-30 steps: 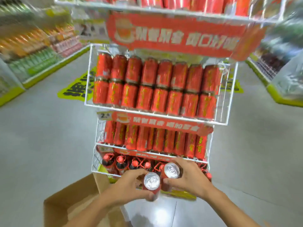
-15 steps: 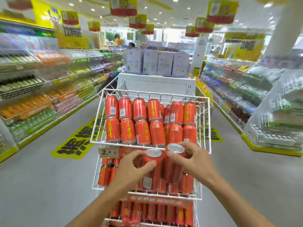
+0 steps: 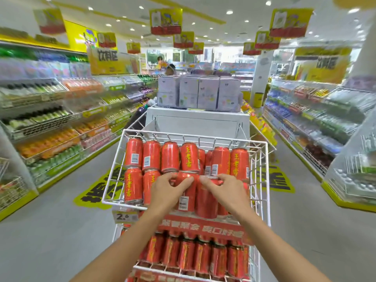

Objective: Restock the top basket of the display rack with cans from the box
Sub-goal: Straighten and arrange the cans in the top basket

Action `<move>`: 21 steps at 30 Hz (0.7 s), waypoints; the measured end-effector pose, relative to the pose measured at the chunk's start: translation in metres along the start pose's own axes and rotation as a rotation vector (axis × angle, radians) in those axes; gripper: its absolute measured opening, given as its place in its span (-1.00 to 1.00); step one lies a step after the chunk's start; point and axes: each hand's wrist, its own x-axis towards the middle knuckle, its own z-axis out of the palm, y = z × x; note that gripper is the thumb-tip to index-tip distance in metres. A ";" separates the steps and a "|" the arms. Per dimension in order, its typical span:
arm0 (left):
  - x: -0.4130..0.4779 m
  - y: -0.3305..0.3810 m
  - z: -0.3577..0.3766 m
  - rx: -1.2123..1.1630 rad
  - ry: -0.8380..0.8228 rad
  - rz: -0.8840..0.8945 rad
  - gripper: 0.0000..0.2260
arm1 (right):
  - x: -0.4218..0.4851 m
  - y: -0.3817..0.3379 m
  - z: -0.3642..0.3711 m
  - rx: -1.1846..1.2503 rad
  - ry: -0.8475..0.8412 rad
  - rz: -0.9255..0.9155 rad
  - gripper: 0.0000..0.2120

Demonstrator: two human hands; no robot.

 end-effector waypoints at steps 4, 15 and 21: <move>0.001 0.000 0.002 0.117 0.020 0.018 -0.78 | 0.002 0.010 0.007 -0.073 0.061 0.002 -0.25; 0.004 -0.016 0.004 0.364 -0.048 0.045 -0.46 | -0.005 0.013 0.012 -0.172 0.159 -0.077 -0.23; 0.009 -0.014 0.001 0.335 -0.071 0.068 -0.58 | 0.001 0.019 0.021 -0.220 0.181 -0.103 -0.38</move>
